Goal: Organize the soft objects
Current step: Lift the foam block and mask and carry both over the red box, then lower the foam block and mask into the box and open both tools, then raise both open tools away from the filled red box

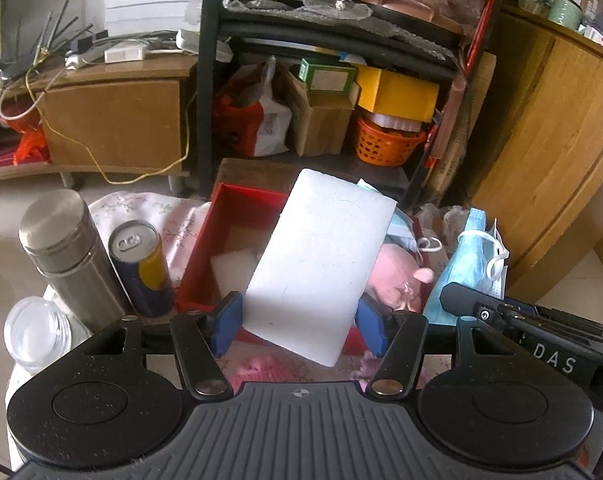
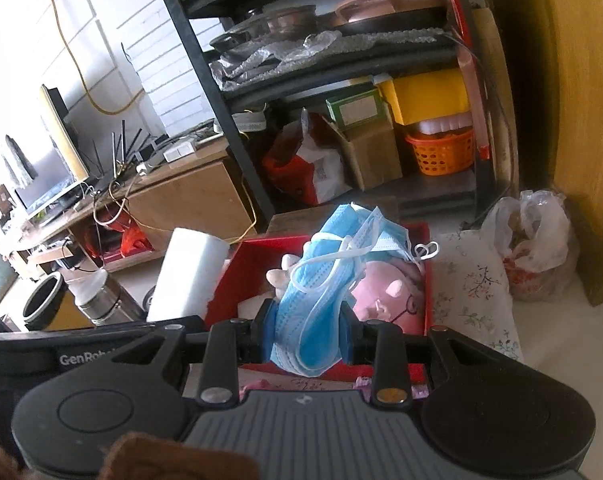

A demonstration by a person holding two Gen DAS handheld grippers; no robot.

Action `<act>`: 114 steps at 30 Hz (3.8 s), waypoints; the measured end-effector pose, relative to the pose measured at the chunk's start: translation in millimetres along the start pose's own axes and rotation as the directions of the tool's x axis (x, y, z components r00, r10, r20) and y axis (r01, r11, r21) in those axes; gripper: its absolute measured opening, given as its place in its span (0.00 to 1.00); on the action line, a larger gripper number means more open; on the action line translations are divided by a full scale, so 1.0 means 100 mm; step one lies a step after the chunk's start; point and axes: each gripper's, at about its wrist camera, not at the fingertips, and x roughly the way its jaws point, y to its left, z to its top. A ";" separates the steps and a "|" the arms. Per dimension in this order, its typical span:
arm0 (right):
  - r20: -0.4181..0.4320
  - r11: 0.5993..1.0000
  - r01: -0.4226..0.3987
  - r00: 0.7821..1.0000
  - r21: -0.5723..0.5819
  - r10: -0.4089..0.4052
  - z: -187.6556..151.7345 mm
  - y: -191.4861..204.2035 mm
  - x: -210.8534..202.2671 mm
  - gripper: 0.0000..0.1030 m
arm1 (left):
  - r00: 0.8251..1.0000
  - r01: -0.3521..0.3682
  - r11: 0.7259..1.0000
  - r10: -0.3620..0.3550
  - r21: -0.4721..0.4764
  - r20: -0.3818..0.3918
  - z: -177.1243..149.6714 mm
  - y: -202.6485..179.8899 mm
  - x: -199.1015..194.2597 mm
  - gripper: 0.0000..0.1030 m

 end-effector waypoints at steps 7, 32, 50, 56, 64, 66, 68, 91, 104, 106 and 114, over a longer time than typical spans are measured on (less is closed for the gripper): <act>-0.008 0.999 0.047 0.999 -0.027 -0.047 0.05 0.00 0.16 0.04 | 1.000 -0.007 1.000 0.007 -0.012 -0.021 0.07 0.04 0.18 0.60; -0.036 0.980 0.165 0.985 -0.110 -0.170 0.25 0.00 0.73 0.04 | 0.995 -0.076 0.997 0.074 -0.031 -0.064 0.30 0.17 0.73 0.61; -0.059 0.974 0.181 0.980 -0.138 -0.191 0.33 -0.01 1.10 0.04 | 0.989 -0.123 0.991 0.118 -0.054 -0.091 0.44 0.29 1.11 0.62; -0.060 0.975 0.180 0.980 -0.130 -0.189 0.35 -0.02 1.17 0.04 | 0.987 -0.131 0.990 0.125 -0.053 -0.101 0.44 0.30 1.16 0.65; -0.062 0.978 0.179 0.981 -0.111 -0.186 0.36 -0.01 1.15 0.38 | 0.988 -0.127 0.991 0.123 -0.041 -0.095 0.46 0.27 1.08 0.78; -0.042 0.976 0.187 0.980 -0.115 -0.193 0.38 0.03 1.09 0.43 | 0.989 -0.127 0.991 0.123 -0.042 -0.086 0.45 0.27 1.01 0.79; -0.027 0.975 0.189 0.981 -0.119 -0.194 0.39 0.05 1.03 0.46 | 0.990 -0.122 0.991 0.118 -0.046 -0.077 0.44 0.28 0.95 0.79; -0.024 0.961 0.211 0.975 -0.180 -0.219 0.17 0.21 0.73 0.48 | 0.988 -0.105 0.994 0.102 -0.027 -0.113 0.19 0.31 0.71 0.79; -0.088 0.955 0.225 0.965 -0.191 -0.245 -0.13 0.11 0.63 0.48 | 0.978 -0.084 0.996 0.081 -0.007 -0.191 -0.09 0.33 0.70 0.79; -0.092 0.957 0.224 0.966 -0.183 -0.243 -0.14 0.09 0.62 0.48 | 0.979 -0.079 0.997 0.078 -0.002 -0.191 -0.10 0.31 0.70 0.79; -0.124 0.959 0.222 0.962 -0.177 -0.245 -0.25 0.05 0.61 0.48 | 0.972 -0.060 0.998 0.060 0.010 -0.229 -0.20 0.27 0.75 0.79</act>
